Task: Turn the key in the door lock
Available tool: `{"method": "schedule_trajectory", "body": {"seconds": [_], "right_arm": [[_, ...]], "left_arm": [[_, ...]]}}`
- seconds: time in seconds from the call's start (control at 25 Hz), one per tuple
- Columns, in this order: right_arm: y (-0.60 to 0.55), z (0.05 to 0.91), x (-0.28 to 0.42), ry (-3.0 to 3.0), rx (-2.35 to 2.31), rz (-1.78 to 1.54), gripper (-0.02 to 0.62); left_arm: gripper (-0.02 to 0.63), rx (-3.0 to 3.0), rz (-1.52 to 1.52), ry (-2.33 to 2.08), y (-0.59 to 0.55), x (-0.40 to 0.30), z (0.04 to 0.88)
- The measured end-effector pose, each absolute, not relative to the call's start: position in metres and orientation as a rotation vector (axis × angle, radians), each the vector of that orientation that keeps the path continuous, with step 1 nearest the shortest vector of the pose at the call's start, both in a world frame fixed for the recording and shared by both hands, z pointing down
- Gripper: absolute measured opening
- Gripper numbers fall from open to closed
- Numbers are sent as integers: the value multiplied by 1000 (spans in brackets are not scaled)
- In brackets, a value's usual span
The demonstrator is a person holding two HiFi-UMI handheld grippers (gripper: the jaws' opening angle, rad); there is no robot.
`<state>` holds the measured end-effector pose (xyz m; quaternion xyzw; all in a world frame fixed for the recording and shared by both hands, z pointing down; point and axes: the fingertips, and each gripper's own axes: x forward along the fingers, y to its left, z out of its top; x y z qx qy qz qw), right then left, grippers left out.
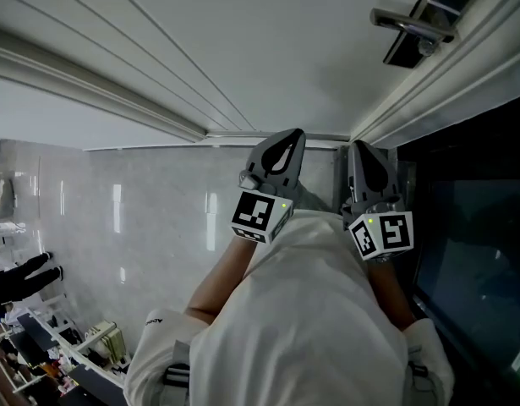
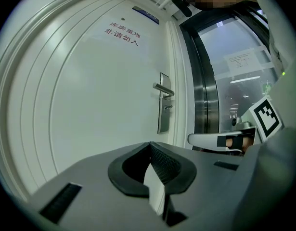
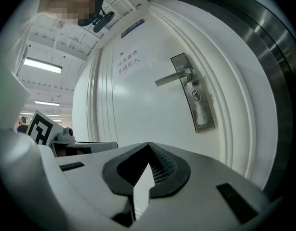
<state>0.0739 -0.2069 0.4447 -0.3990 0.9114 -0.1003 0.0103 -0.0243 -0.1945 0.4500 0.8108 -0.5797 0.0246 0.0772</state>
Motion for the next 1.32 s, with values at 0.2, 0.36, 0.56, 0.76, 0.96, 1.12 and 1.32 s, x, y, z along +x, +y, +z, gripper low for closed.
{"method": "schedule_trajectory", "body": {"seconds": [0.2, 0.36, 0.56, 0.76, 0.96, 1.12, 1.32], "right_arm": [[-199, 448, 77, 2859, -1287, -234, 3], [-202, 454, 81, 2852, -1332, -240, 3], [-200, 455, 85, 2840, -1357, -253, 3], [-204, 461, 93, 2821, -1416, -270, 3], [-203, 465, 94, 2820, -1435, -277, 3], [-198, 467, 87, 2853, -1418, -266, 3], [-195, 471, 77, 2859, -1409, -288, 3]], "left_arm": [[9, 2389, 75, -1758, -184, -30, 465], [9, 2410, 84, -1757, -179, -28, 465], [9, 2406, 113, -1750, -178, -32, 469], [9, 2432, 133, -1712, -182, -26, 474], [9, 2424, 133, -1708, -179, -26, 477], [9, 2407, 125, -1723, -174, -32, 477], [9, 2391, 133, -1723, -170, -40, 483]]}}
